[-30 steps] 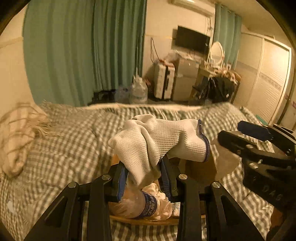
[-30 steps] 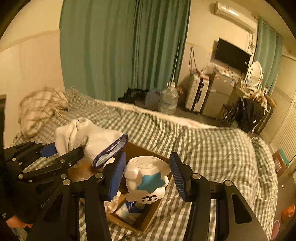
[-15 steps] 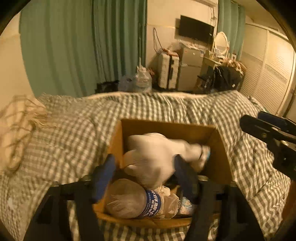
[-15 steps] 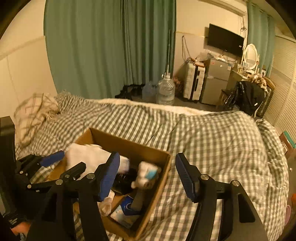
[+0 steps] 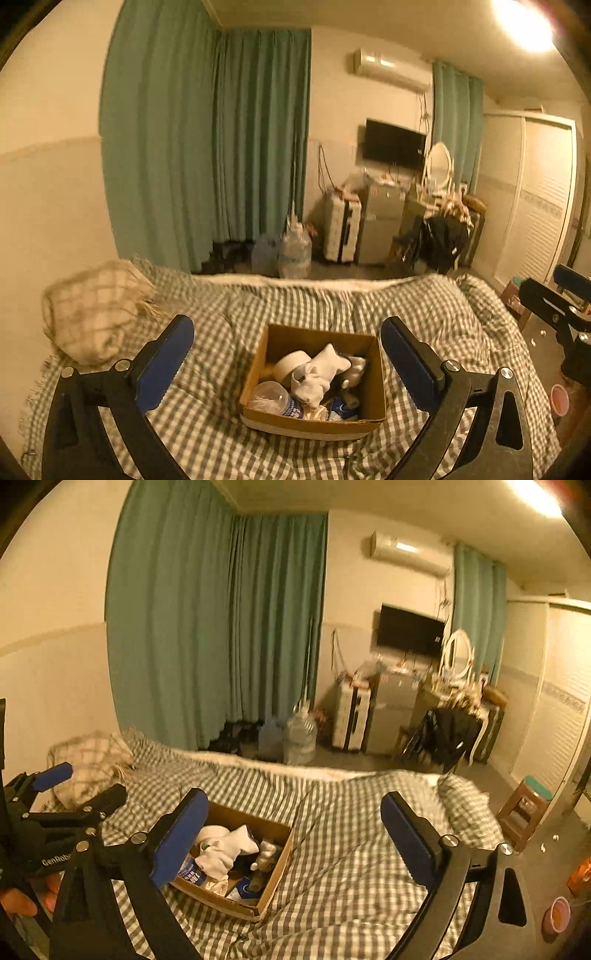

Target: Organize objects

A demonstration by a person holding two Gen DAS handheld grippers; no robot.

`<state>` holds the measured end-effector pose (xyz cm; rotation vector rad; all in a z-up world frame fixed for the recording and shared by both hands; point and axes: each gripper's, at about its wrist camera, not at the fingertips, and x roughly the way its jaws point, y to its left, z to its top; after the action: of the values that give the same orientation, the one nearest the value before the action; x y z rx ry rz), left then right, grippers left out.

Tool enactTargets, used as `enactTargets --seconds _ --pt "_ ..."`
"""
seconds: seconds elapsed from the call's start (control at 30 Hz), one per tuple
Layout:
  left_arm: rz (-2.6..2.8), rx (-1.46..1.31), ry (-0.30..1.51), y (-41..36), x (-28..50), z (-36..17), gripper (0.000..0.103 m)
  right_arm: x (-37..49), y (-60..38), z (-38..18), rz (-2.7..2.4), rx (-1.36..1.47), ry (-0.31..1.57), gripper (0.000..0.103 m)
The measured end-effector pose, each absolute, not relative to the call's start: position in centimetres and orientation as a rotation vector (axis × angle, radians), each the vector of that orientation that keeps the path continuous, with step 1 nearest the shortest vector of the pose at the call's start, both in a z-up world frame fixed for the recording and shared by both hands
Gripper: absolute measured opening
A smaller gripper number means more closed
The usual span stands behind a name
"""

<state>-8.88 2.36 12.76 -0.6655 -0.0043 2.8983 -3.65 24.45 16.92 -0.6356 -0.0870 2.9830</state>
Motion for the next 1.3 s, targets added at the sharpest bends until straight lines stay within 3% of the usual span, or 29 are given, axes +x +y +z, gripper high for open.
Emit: enactTargets --seconds 0.3,0.43,0.6,0.93,1.3 --pt "3.008 -0.448 -0.047 -0.3 -1.2 15.5 0.103 4.4 23.5 17.9 2.997 -0.504 0.012 0.103" --pt "3.025 -0.408 -0.056 -0.9 0.9 13.8 0.103 5.9 24.1 16.2 3.021 -0.436 0.098 0.103" --pt "3.072 -0.318 -0.062 -1.1 2.6 10.1 0.103 6.6 23.4 13.1 2.999 -0.333 0.047 0.103" --pt "3.03 -0.516 -0.012 -0.1 -0.9 1.9 0.103 2.2 22.3 4.7 2.962 -0.472 0.015 0.103" --pt "3.019 -0.586 -0.018 -0.2 -2.1 -0.7 0.103 0.2 22.2 1.0 2.967 -0.603 -0.028 0.103"
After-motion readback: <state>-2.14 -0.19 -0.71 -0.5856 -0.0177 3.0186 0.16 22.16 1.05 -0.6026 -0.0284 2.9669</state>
